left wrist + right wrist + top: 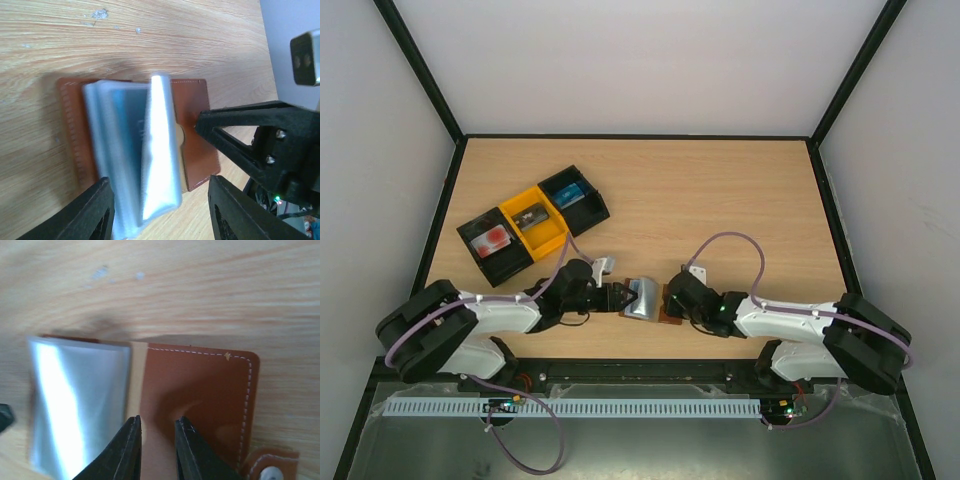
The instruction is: Take the credit cards out of the card holder
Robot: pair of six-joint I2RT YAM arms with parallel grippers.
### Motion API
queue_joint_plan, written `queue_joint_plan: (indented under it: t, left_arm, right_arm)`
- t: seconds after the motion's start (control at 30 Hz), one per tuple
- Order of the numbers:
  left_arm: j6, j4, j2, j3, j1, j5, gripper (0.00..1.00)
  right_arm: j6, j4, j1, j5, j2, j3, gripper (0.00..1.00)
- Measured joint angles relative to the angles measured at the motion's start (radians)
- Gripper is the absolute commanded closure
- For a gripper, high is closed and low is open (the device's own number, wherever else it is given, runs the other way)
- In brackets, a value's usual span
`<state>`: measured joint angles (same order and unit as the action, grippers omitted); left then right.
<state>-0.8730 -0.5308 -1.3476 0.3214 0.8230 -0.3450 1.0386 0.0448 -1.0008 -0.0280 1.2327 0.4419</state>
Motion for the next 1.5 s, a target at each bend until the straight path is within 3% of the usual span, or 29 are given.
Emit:
queue_joint_plan:
  t: [0.13,0.43,0.63,1.2,1.5]
  left_arm:
    - [-0.010,-0.018,-0.032,0.002,-0.010,-0.011,0.51]
    - [-0.006,-0.033,-0.060,0.056,-0.015,-0.050,0.39]
    - [0.002,-0.030,-0.060,0.088,-0.015,-0.043,0.36]
    - [0.001,-0.116,-0.216,0.151,-0.015,-0.097,0.39]
    - [-0.075,-0.262,-0.311,0.170,-0.008,-0.170,0.40]
  right_arm:
    - [0.007,-0.011,0.000,-0.018,0.005,-0.052,0.81]
    - [0.021,-0.059,0.000,-0.047,-0.002,-0.079,0.81]
    - [0.021,-0.075,0.000,-0.061,-0.002,-0.087,0.82]
    - [0.018,-0.108,0.000,-0.080,-0.002,-0.102,0.82]
    - [-0.016,-0.080,0.000,-0.111,-0.051,-0.113,0.80]
